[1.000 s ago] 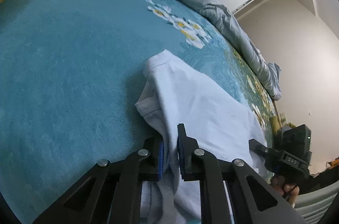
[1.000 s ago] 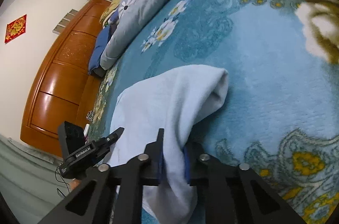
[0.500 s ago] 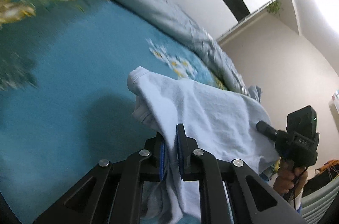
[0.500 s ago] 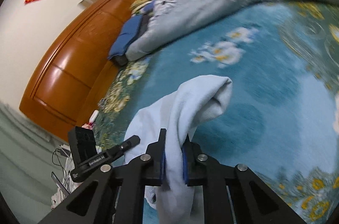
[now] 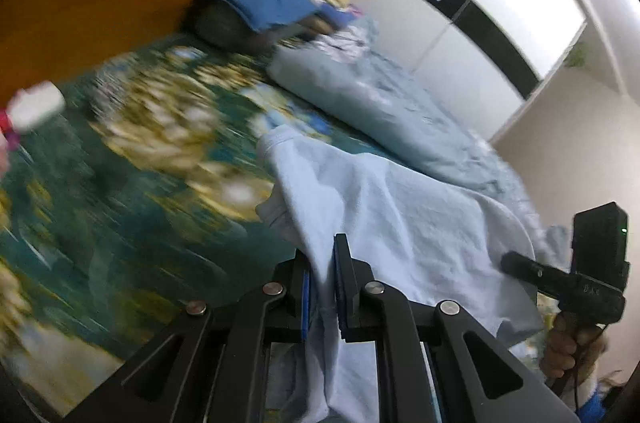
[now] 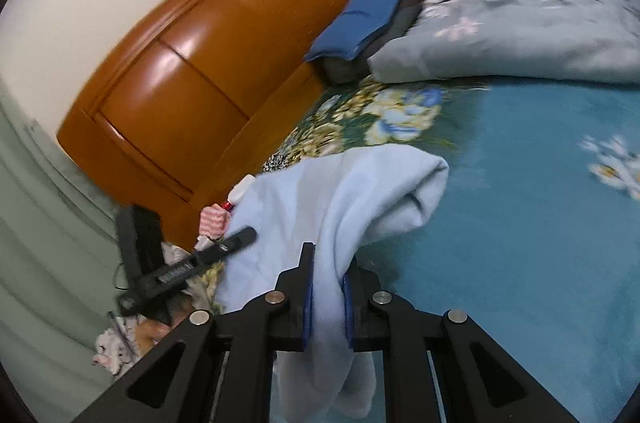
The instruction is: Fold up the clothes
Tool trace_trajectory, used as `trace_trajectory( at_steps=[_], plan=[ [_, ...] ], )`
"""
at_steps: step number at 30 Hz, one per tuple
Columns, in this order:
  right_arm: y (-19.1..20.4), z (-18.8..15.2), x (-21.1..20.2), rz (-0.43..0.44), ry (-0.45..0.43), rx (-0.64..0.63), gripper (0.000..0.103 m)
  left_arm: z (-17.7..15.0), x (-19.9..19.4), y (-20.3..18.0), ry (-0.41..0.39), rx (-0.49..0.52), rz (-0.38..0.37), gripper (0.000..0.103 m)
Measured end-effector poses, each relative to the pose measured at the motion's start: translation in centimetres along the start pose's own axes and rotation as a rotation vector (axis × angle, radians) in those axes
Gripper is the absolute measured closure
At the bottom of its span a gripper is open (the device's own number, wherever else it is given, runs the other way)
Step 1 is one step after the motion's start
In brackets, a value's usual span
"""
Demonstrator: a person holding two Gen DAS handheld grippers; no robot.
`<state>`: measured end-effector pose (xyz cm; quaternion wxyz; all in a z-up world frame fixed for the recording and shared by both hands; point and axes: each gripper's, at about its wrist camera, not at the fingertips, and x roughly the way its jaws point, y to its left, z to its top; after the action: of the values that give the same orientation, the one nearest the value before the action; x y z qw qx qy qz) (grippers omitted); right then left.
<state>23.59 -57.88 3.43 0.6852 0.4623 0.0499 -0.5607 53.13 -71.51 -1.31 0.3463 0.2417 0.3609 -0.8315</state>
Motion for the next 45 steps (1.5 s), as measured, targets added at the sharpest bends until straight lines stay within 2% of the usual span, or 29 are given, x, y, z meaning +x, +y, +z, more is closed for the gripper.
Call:
trace_trajectory(
  at_steps=[2,5,8,14,18,24,28,30,32,34,37,41,43,45],
  plan=[
    [0.3,0.5,3.2,0.009,0.025,0.011,0.090,1.4,0.7,1.6,0.012,0.024,0.057,0.093],
    [0.0,0.3,7.1,0.017,0.046,0.029,0.090,2.6,2.7,3.8,0.026,0.043,0.097,0.093],
    [-0.5,-0.1,10.1,-0.014,0.058,0.025,0.090,3.5,4.9,5.6,0.047,0.042,0.118,0.093],
    [-3.1,-1.0,14.1,-0.073,0.102,0.047,0.090,2.7,10.1,7.9,0.147,0.017,0.177,0.092],
    [-5.5,-1.7,15.7,-0.100,0.132,0.082,0.090,1.7,12.2,8.7,0.177,0.015,0.203,0.092],
    [-6.3,-2.5,17.0,-0.121,0.160,0.065,0.089,1.2,12.0,9.3,0.153,-0.011,0.187,0.091],
    [-5.7,-2.6,16.3,-0.126,0.153,0.047,0.085,1.3,10.3,8.6,0.126,-0.019,0.197,0.090],
    [-5.5,-2.5,15.5,-0.139,0.155,0.027,0.077,1.5,8.8,8.2,0.096,-0.022,0.206,0.090],
    [-5.2,-2.4,14.4,-0.156,0.153,0.004,0.063,1.6,7.1,7.6,0.065,-0.010,0.226,0.090],
    [-4.9,-2.3,13.1,-0.185,0.126,-0.021,0.056,1.5,5.5,6.8,0.035,0.015,0.241,0.090],
    [-3.8,-2.1,11.3,-0.244,0.068,-0.069,0.055,0.9,4.4,4.8,0.013,0.078,0.231,0.089],
    [-0.8,-2.3,11.4,-0.206,0.058,-0.139,0.055,-0.7,5.9,3.0,0.078,0.147,0.251,0.089],
    [-0.1,-3.1,12.2,-0.180,0.081,-0.157,0.055,-1.5,6.9,3.1,0.108,0.153,0.286,0.089],
    [0.5,-3.9,13.1,-0.157,0.106,-0.172,0.055,-2.3,7.2,3.7,0.122,0.141,0.290,0.089]
  ],
)
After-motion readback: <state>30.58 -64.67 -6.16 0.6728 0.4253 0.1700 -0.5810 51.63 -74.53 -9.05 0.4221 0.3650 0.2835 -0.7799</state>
